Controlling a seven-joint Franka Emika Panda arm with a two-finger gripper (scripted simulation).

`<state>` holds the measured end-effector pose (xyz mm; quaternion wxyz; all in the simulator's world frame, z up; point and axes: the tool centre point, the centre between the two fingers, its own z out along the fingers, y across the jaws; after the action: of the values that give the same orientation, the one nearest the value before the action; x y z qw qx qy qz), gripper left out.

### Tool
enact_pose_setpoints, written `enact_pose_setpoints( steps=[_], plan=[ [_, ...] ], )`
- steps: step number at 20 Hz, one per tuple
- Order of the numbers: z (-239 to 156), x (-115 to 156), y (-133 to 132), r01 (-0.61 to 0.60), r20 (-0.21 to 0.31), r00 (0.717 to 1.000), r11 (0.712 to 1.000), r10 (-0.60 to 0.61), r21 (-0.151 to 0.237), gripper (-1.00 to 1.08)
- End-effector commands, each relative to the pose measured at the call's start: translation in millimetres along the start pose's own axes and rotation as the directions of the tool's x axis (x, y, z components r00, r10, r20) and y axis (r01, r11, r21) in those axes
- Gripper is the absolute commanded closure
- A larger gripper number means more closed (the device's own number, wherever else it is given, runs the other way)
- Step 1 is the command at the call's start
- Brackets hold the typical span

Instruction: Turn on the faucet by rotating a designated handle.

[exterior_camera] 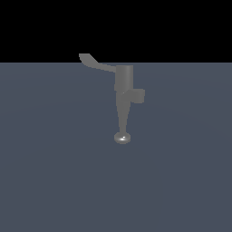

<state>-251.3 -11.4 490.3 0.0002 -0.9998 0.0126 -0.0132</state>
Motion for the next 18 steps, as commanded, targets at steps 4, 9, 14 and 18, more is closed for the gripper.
enact_pose_setpoints(
  steps=[4,9,14,18],
  plan=[
    [1,2,0,-0.005,0.001,1.000,1.000,0.005,0.008,1.08],
    [5,8,1,-0.022,0.007,1.000,0.999,0.022,0.040,1.08],
    [5,8,2,-0.022,0.008,1.000,0.999,0.021,0.044,1.08],
    [6,11,1,-0.036,0.008,0.999,0.998,0.036,0.044,1.08]
  ],
)
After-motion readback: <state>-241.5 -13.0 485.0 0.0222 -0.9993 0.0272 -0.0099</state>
